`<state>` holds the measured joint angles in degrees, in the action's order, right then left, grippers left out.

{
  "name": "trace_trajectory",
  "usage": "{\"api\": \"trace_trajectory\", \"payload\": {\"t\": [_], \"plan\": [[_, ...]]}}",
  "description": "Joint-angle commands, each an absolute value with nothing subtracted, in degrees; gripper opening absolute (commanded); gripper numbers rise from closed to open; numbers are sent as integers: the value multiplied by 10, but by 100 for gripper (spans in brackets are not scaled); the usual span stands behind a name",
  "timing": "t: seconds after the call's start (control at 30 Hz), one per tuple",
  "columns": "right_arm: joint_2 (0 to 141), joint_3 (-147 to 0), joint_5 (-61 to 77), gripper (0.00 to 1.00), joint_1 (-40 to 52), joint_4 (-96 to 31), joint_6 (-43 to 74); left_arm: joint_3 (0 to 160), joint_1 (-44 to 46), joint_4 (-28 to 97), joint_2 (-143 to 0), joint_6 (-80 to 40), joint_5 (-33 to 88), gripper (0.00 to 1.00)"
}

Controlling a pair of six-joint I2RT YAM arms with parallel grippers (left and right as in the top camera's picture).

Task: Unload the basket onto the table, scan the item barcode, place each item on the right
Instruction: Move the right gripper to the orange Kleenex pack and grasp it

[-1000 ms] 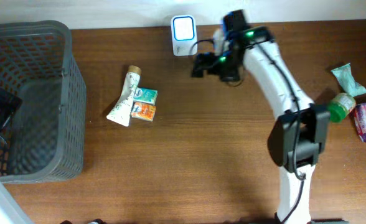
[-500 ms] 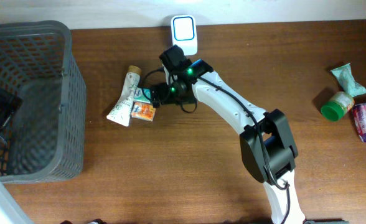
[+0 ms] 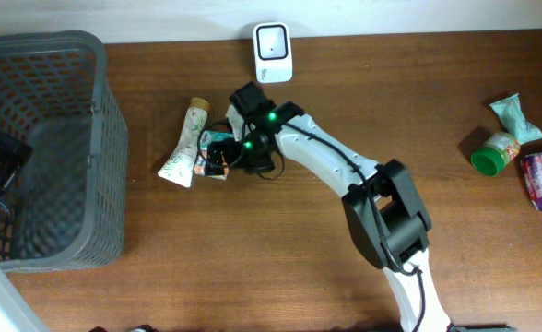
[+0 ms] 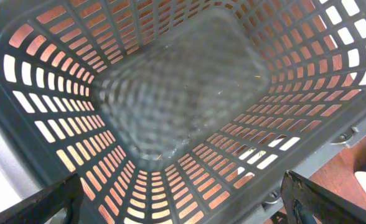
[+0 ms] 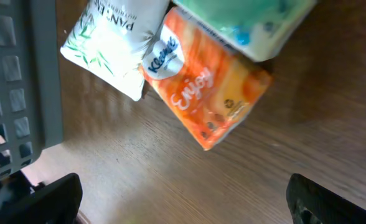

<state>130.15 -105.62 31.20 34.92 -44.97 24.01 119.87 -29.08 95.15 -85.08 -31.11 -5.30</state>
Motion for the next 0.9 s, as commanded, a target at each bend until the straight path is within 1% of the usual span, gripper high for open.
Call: {"api": "trace_trajectory", "payload": {"t": [0.0,0.03,0.07,0.1,0.13,0.17,0.2,0.27,0.3,0.37,0.5,0.6,0.63,0.67,0.7,0.73,0.8,0.87], "plan": [[1306,-1057,335,99,344,-441,229,1200,-294,953,-851,-312,-53,99],[1306,-1057,334,99,344,-430,229,1200,-294,953,-851,-313,-53,99],[1306,-1057,311,90,345,-423,230,1200,-294,953,-851,-312,-53,99],[1306,-1056,277,73,345,-418,233,1200,-294,953,-851,-313,-53,99],[1307,-1056,239,58,345,-413,260,1200,-294,953,-851,-312,-53,99],[1307,-1056,222,51,345,-410,285,1200,-294,953,-851,-313,-53,99],[1307,-1055,220,50,345,-401,308,1200,-294,953,-851,-313,-53,99],[1308,-1049,148,48,354,-395,386,1200,-294,953,-851,-312,-53,99],[1308,-1044,125,49,361,-388,407,1200,-294,953,-851,-313,-53,99],[1309,-1014,122,49,382,-316,410,1200,-294,953,-851,-313,-53,99],[1316,-1008,68,47,414,-311,427,1200,-294,953,-851,-313,-53,99],[1345,-1008,68,47,414,-302,427,1200,-294,953,-851,-313,-53,99],[1353,-1008,68,43,414,-302,427,1200,-294,953,-851,-313,-53,99],[1354,-1008,69,19,411,-309,427,1200,-294,953,-851,-313,-53,99],[1352,-1009,71,13,408,-317,427,1200,-294,953,-851,-313,-53,99],[1342,-1009,71,4,398,-342,426,1200,-294,953,-851,-313,-53,99],[1312,-1009,71,4,372,-384,425,1200,-294,953,-851,-313,-53,99],[1255,-1009,77,4,322,-477,419,1200,-294,953,-851,-313,-53,99]]}}
